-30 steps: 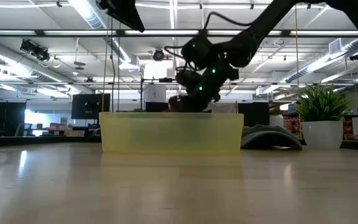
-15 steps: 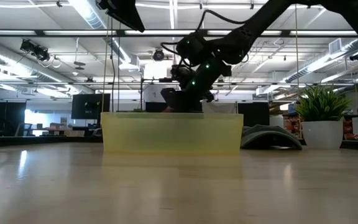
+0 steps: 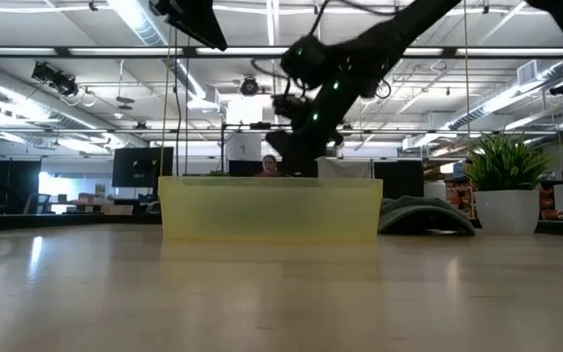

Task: Pick & Place hat
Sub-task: Put the red cap into the blue bin, then put the left grey cap into the yellow bin

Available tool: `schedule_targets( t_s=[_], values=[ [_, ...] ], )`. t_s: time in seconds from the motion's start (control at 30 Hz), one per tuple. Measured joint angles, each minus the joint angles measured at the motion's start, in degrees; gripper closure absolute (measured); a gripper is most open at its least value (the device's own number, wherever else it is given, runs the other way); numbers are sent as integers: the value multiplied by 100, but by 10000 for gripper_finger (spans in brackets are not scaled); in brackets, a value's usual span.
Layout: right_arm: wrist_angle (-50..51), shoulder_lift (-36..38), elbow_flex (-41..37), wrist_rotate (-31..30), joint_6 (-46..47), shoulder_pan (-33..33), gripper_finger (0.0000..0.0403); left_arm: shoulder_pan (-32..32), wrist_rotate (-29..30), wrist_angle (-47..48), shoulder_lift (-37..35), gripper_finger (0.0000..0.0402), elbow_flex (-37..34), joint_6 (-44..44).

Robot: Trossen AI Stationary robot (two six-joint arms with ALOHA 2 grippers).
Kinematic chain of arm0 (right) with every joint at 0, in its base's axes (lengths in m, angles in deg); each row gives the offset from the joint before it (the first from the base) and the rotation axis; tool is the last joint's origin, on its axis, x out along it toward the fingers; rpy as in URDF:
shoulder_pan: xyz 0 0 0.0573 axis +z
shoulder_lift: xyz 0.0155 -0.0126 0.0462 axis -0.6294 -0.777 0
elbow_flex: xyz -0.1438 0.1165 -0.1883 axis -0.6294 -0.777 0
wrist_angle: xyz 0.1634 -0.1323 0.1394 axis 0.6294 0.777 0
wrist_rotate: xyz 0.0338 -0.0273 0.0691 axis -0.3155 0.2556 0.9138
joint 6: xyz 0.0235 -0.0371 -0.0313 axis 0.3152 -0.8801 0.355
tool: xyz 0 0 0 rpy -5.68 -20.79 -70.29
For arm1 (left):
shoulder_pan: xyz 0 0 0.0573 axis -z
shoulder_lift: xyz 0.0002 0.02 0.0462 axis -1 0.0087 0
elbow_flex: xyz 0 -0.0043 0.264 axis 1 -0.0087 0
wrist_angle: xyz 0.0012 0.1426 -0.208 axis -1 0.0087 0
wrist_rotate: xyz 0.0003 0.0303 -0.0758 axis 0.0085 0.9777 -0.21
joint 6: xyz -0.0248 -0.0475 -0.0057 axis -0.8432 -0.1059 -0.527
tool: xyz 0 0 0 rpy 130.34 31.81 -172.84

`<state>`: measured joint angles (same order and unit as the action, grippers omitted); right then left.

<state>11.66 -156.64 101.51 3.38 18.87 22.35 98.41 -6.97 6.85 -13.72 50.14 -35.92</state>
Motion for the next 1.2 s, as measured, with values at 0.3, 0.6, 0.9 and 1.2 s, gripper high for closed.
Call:
schedule_targets(
  t_s=[0.3,0.6,0.9,1.2],
  values=[
    [2091,1930,-1,-48,139,536,252,28,-2,12,-2,197,0,-1],
    [4153,3354,0,-35,903,1361,254,482,-24,541,-831,197,2,-481],
    [5131,3539,-309,130,2005,1974,254,940,-1386,3473,-2123,197,7,-2786],
    [4710,3535,-1099,126,2595,2393,254,1714,-3600,2518,-2179,197,-1180,-4806]
  ],
)
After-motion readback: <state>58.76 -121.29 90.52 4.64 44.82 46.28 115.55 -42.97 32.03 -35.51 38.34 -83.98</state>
